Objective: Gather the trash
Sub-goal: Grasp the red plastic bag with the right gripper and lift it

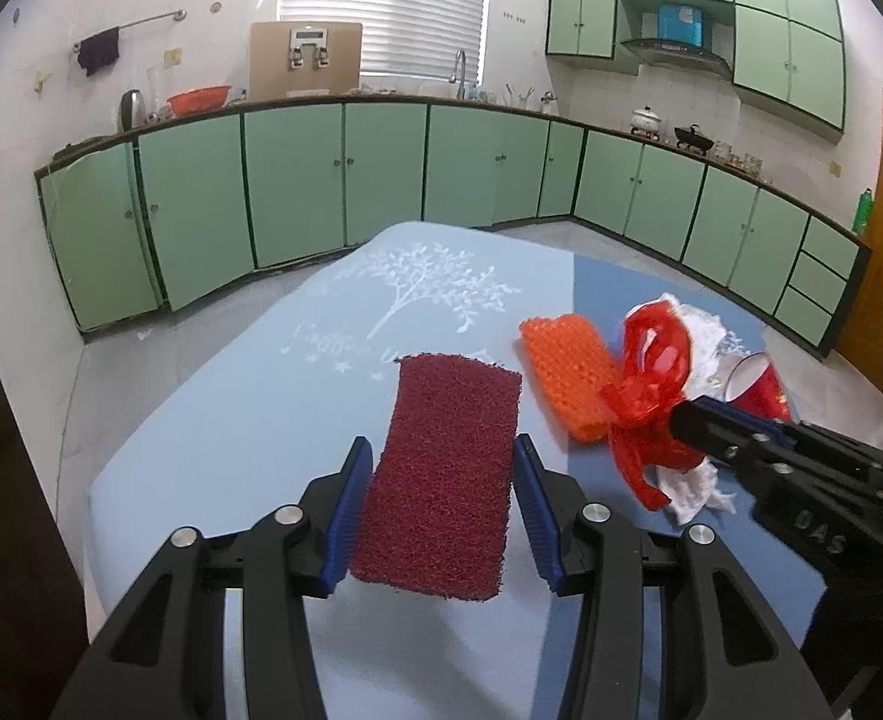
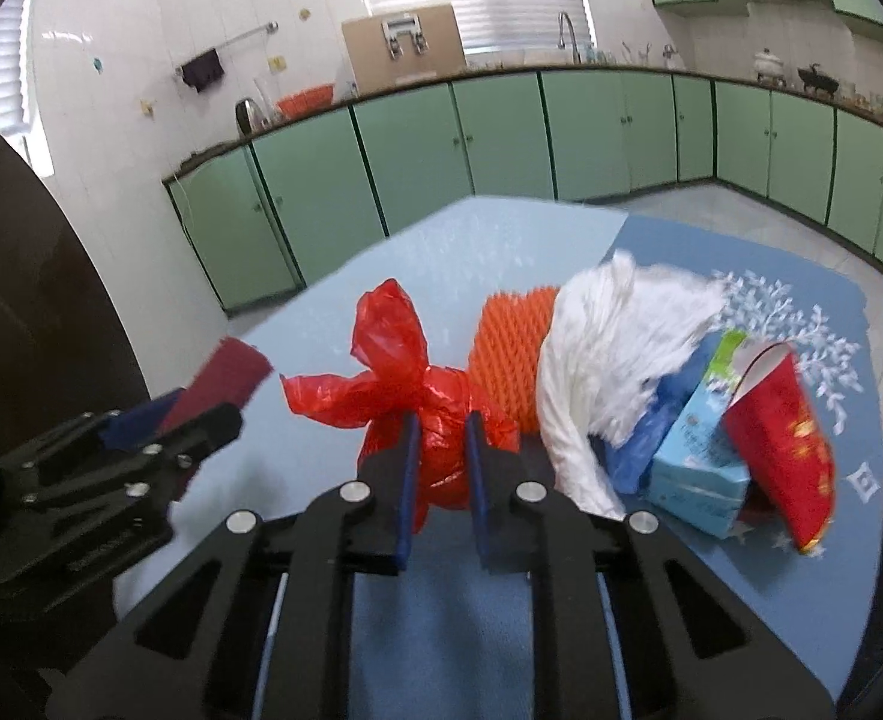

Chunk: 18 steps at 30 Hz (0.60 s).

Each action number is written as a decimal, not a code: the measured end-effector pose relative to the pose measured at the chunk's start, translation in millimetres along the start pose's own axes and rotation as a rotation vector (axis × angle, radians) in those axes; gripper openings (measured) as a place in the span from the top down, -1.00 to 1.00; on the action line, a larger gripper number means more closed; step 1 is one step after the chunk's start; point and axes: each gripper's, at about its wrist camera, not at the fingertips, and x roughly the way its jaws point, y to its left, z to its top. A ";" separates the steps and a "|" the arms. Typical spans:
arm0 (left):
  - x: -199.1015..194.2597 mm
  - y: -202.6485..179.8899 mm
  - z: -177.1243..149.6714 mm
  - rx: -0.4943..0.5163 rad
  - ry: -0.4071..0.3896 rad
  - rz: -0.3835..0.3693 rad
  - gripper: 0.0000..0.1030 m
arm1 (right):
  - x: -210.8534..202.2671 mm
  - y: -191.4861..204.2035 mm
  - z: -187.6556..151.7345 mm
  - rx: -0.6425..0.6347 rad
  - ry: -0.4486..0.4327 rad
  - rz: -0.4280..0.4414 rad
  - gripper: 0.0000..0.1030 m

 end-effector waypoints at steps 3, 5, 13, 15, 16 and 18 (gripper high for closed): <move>-5.7 -8.8 4.7 0.007 -0.014 -0.019 0.09 | -19.8 -6.3 2.5 0.008 -0.032 -0.013 0.73; -9.3 -15.6 7.8 0.014 -0.023 -0.036 0.09 | -33.7 -13.6 2.0 0.017 -0.048 -0.028 0.73; -22.1 -64.4 18.7 0.071 -0.057 -0.133 0.08 | -74.6 -47.8 -1.2 0.068 -0.098 -0.120 0.73; -23.8 -78.4 20.9 0.088 -0.063 -0.161 0.09 | -88.9 -60.6 -3.4 0.084 -0.114 -0.151 0.73; -24.8 -87.7 22.2 0.099 -0.066 -0.178 0.09 | -94.1 -66.3 -4.5 0.092 -0.120 -0.163 0.73; -26.2 -104.2 24.9 0.120 -0.072 -0.210 0.09 | -105.9 -79.4 -7.3 0.106 -0.132 -0.192 0.73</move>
